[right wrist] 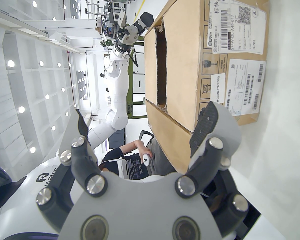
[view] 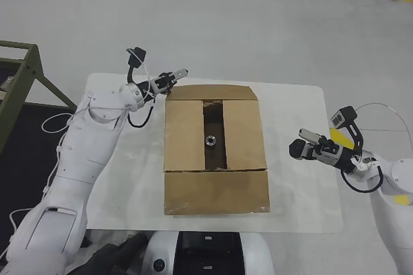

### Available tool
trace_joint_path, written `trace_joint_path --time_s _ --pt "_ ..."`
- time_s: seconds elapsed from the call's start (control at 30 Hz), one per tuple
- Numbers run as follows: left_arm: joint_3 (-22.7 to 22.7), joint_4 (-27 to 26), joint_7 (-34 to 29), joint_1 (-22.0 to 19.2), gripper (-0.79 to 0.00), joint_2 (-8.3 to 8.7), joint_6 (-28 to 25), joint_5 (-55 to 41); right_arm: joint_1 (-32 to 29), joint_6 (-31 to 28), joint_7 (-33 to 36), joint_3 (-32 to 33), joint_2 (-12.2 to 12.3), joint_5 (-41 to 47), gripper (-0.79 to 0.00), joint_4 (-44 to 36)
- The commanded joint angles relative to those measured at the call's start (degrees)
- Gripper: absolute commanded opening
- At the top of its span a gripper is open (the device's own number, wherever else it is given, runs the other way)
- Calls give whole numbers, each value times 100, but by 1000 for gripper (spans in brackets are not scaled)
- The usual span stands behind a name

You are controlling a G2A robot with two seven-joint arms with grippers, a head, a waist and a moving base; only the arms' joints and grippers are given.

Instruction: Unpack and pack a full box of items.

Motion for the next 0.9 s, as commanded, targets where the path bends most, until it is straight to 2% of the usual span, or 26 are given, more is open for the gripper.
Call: trace_joint_path --time_s 0.0,0.13,0.33,0.5,0.7,0.87 --pt "-23 -23 -120 12 0 7 -20 -69 0 0 0 0 0 0 0 0" --pt "-147 -118 -204 38 0 31 -89 -206 0 0 0 0 0 0 0 0" --pt "-380 -281 102 123 0 36 -217 -614 0 0 0 0 0 0 0 0" --pt "-632 -510 -150 212 0 73 -215 -1080 0 0 0 0 0 0 0 0" --pt "-1107 -946 -439 554 0 175 -394 -1398 0 0 0 0 0 0 0 0" --pt "-1616 -1268 -627 960 0 281 -741 -1506 0 0 0 0 0 0 0 0"
